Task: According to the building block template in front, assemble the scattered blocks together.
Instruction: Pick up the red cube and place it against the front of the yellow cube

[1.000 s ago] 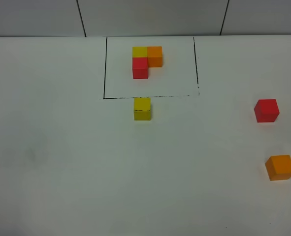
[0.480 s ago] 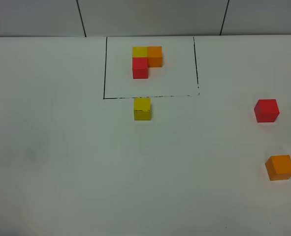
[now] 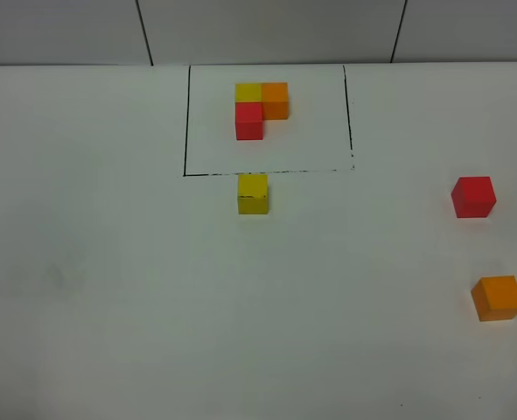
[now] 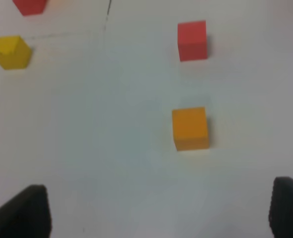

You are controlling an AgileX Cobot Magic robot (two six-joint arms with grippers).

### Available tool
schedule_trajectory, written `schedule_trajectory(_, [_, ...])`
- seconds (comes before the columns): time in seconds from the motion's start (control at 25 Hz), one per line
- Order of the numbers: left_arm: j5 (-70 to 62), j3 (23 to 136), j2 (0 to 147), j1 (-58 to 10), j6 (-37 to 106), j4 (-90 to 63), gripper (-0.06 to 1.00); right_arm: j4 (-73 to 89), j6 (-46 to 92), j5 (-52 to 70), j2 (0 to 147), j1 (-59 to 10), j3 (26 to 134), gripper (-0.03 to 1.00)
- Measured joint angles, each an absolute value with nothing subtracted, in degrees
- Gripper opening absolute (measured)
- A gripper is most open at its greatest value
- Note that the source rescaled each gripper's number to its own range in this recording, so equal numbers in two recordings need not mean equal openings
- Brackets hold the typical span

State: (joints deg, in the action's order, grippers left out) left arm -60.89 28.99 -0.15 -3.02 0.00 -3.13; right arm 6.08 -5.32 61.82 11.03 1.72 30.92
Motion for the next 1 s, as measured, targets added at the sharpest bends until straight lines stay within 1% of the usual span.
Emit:
schedule_trajectory(0.36, [-60.89,28.99,-0.15,-3.02,0.0,-3.13,0.62,3.11,-1.83,56.03,44.69,1.72,38.52,0.77])
schedule_trajectory(0.52, [-60.89,28.99,-0.15,-3.02,0.0,-3.13,0.62,3.1,-1.09,52.86,55.57,1.72,41.2,0.77])
schedule_trajectory(0.68, [-60.89,28.99,-0.15,-3.02,0.0,-3.13,0.62,3.1,-1.04,49.66,62.05,1.72,42.06,0.77])
schedule_trajectory(0.84, [-60.89,28.99,-0.15,-3.02,0.0,-3.13,0.62,3.1,-0.92,46.26,65.12,1.72,42.24,0.77])
schedule_trajectory(1.0, [-60.89,28.99,-0.15,-3.02,0.0,-3.13,0.62,2.8,-0.97,45.5,68.09,1.72,44.41,0.77])
